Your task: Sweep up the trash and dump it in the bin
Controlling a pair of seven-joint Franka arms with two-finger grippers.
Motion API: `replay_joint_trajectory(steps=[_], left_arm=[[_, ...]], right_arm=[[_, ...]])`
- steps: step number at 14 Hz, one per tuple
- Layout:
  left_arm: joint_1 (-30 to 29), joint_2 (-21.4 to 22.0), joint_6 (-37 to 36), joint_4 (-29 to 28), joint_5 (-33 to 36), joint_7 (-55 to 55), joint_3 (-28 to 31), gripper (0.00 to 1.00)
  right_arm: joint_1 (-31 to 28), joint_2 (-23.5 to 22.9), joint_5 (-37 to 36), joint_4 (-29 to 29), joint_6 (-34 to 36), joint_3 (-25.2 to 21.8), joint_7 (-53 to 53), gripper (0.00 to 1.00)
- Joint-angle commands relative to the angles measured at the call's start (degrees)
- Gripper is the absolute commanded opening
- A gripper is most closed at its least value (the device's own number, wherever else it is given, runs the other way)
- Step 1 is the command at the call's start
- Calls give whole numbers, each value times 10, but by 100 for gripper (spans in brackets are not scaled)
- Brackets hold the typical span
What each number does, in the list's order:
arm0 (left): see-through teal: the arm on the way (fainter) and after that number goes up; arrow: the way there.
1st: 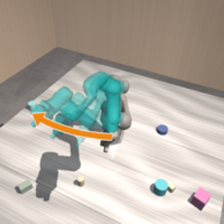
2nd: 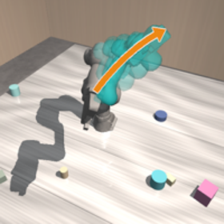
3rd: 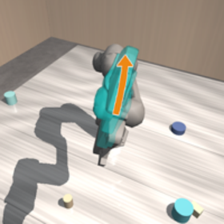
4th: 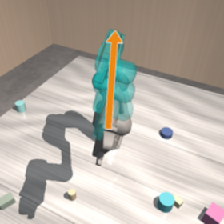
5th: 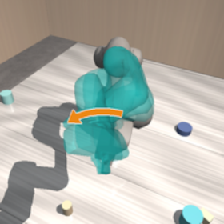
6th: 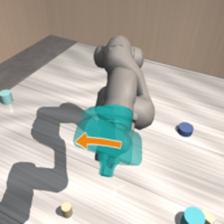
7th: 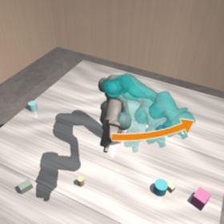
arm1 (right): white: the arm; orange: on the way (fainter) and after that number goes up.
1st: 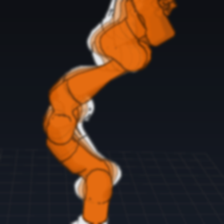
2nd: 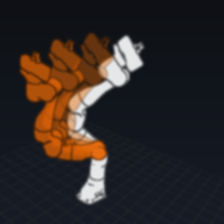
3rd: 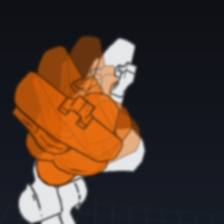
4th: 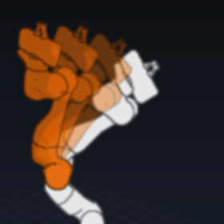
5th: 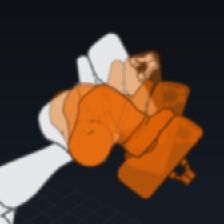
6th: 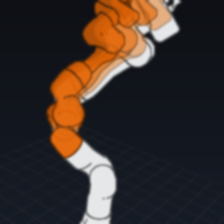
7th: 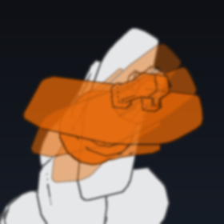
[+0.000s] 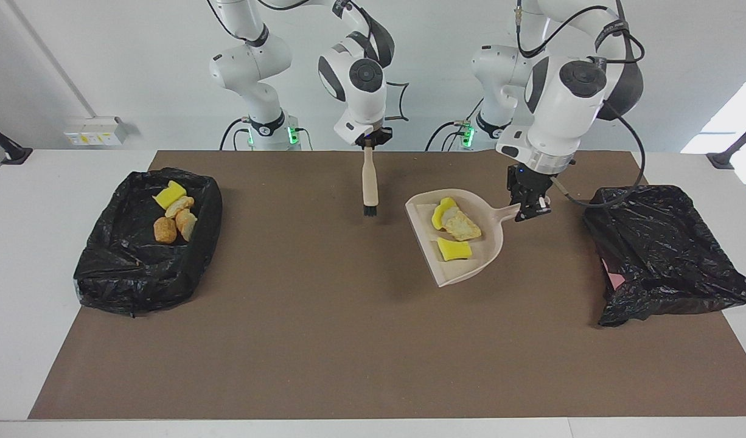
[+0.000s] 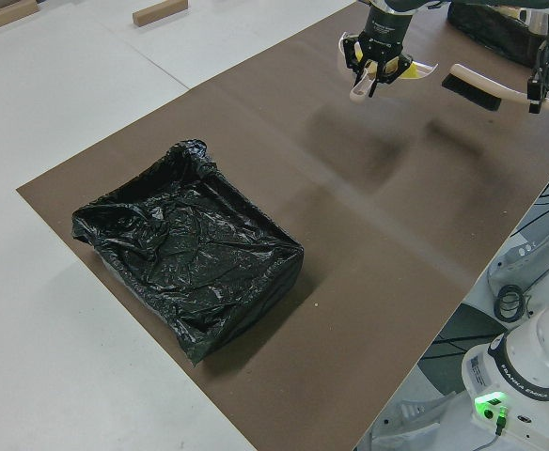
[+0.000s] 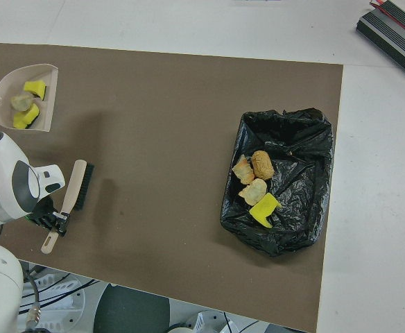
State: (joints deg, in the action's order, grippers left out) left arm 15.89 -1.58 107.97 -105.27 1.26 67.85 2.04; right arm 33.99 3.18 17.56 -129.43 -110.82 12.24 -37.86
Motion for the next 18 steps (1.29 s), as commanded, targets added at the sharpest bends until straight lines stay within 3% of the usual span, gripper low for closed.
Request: replay_joint_trajectory(steps=[1, 10, 11, 13, 14, 18], left_arm=[[-52, 2, -23, 14, -16, 54, -4, 0], [-229, 3, -20, 15, -30, 269, -4, 0], [-252, 3, -18, 15, -30, 297, -4, 0], [-292, 3, -15, 15, -30, 345, -3, 0], [-310, 3, -13, 15, -29, 361, -3, 0], [-361, 2, -7, 27, -21, 404, 3, 0]], right_arm=[[22, -36, 12, -4, -54, 0, -9, 0], [20, -34, 8, -43, -85, -1, 15, 0], [20, -35, 7, -42, -85, -1, 15, 13], [20, -38, 4, -36, -85, -1, 15, 83], [20, -40, 0, -34, -85, -1, 16, 100], [19, -34, -11, -14, -85, -6, 15, 100]])
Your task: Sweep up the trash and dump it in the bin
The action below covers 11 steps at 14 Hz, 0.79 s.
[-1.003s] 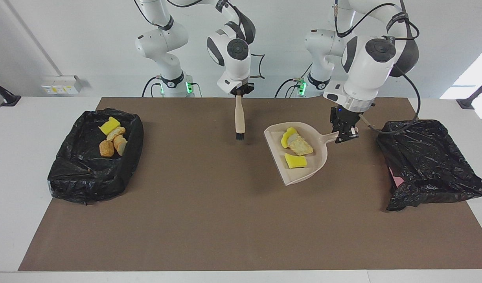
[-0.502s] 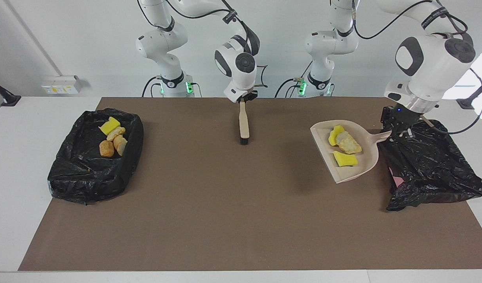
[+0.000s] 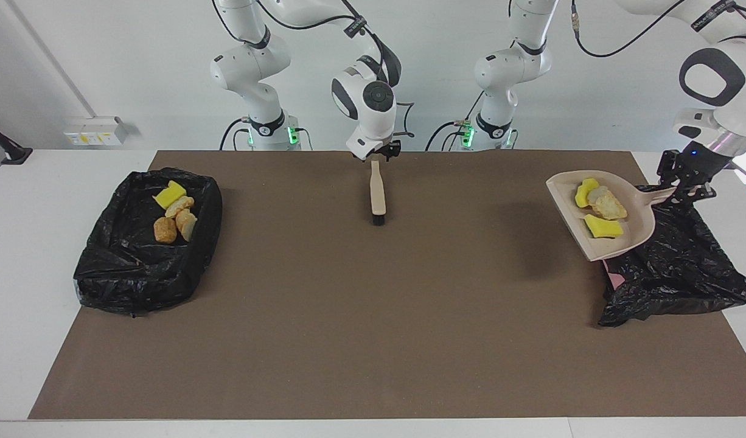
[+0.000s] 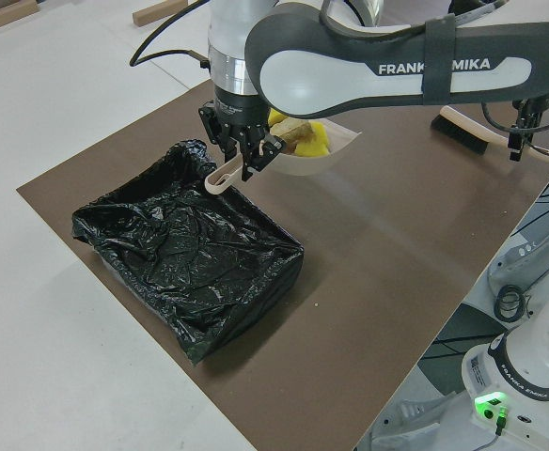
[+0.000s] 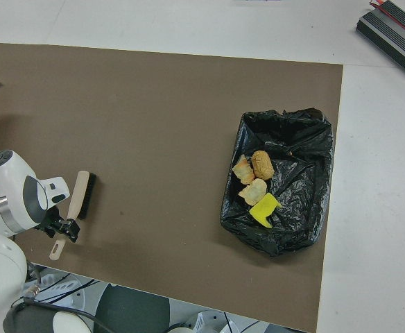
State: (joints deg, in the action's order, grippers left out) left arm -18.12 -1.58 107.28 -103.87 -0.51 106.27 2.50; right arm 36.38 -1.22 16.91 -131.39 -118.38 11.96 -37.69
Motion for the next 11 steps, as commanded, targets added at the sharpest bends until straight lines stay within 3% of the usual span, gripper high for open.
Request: replay_joint_trajectory(steps=[1, 5, 8, 11], left_arm=[[-31, 0, 4, 15, 9, 31, 1, 0], [-45, -8, 46, 35, 70, 39, 3, 0], [-60, -17, 118, 33, 113, 31, 9, 0], [-61, -29, 180, 23, 205, 30, 10, 0]], right_arm=[[-12, 11, -11, 14, -10, -4, 12, 100], [-81, 17, -62, 60, -9, -4, 13, 100], [-155, 11, -103, 122, -17, -2, 17, 100], [-191, -3, -150, 170, -14, -4, 21, 100]])
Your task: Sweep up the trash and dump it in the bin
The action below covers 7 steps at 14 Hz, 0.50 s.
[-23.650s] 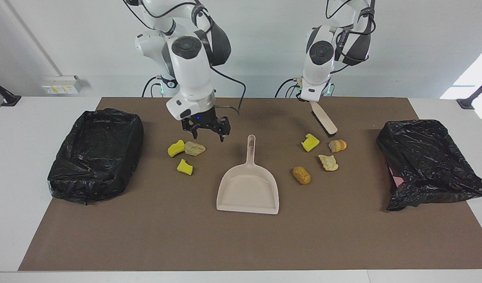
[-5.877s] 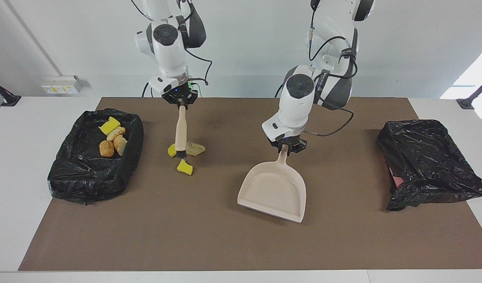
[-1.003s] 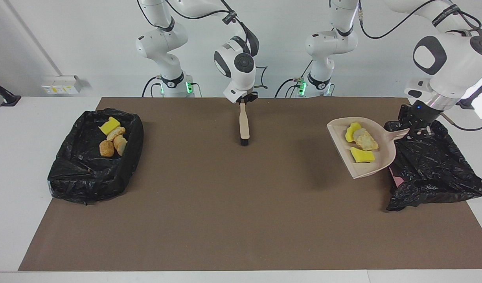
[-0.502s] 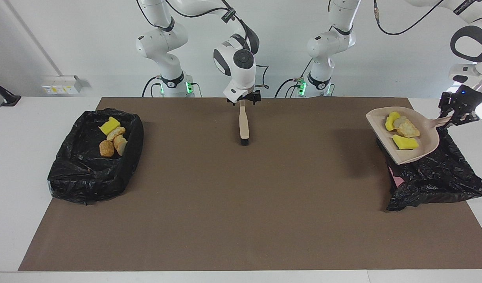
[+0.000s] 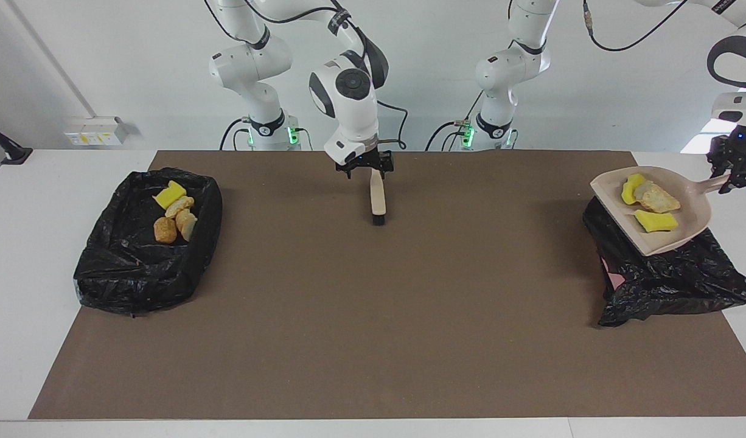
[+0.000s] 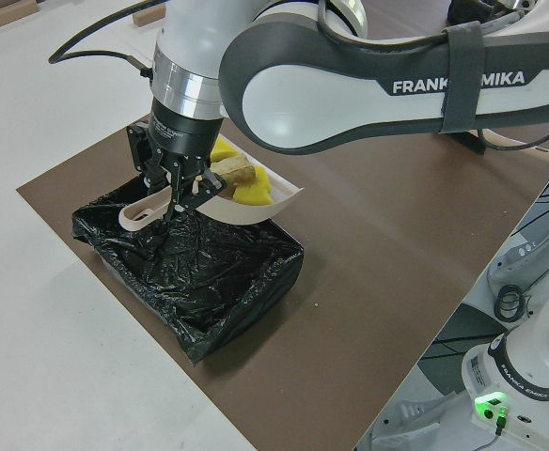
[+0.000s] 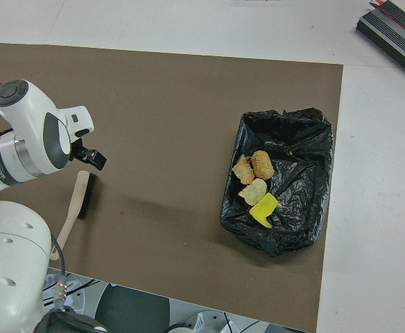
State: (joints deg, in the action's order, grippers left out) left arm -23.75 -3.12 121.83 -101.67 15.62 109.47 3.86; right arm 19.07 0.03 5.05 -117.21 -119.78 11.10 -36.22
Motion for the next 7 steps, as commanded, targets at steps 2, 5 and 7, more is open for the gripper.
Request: replay_joint_trajectory(steps=[2, 5, 7], left_arm=[[-4, -21, 61, -1, 122, -2, -3, 0], [8, -21, 67, -8, 178, -2, -3, 0], [9, -21, 82, -8, 228, -3, -4, 0]], right_arm=[[-48, -8, -65, 32, 10, 5, 13, 100], [-80, 9, -69, 37, 19, 3, 34, 100], [-116, 28, -69, 41, 20, 1, 59, 100]])
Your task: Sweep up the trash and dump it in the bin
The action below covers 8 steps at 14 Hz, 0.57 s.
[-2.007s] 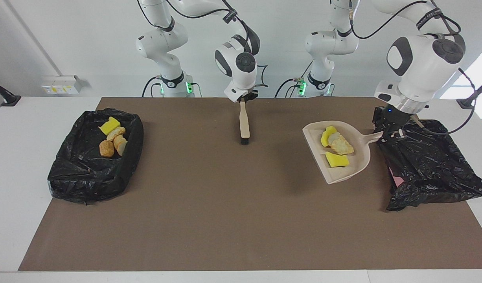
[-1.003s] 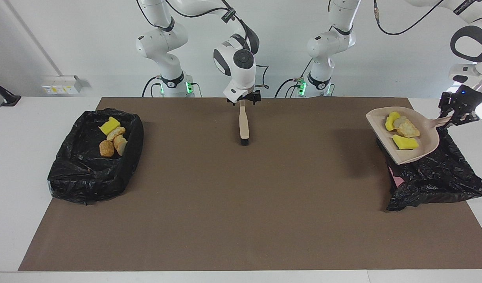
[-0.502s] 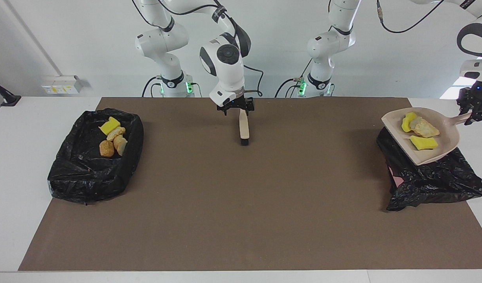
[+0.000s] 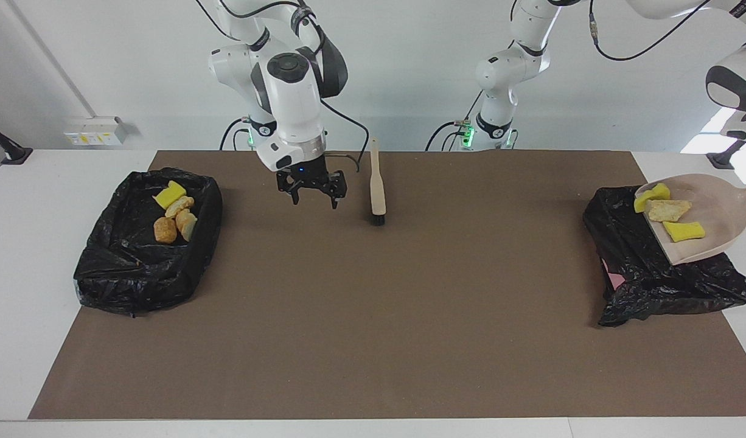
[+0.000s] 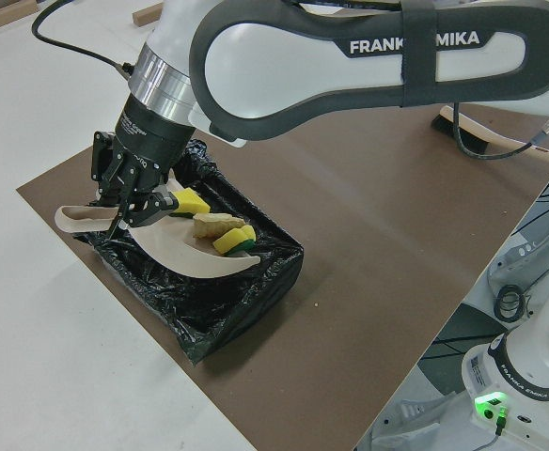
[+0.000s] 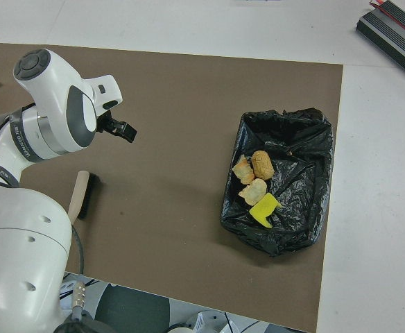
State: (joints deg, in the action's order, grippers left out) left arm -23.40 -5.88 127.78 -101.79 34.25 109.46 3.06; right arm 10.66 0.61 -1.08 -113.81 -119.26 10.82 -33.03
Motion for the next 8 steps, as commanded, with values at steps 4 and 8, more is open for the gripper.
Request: replay_joint_trajectory(steps=[4, 8], left_arm=[[7, 7, 34, -6, 111, -34, 4, 0], [27, 15, 19, -6, 193, -95, 4, 0]], right_arm=[[-94, 36, -5, 64, 71, -9, 123, 100], [-61, 39, -6, 163, 190, -113, 211, 100]])
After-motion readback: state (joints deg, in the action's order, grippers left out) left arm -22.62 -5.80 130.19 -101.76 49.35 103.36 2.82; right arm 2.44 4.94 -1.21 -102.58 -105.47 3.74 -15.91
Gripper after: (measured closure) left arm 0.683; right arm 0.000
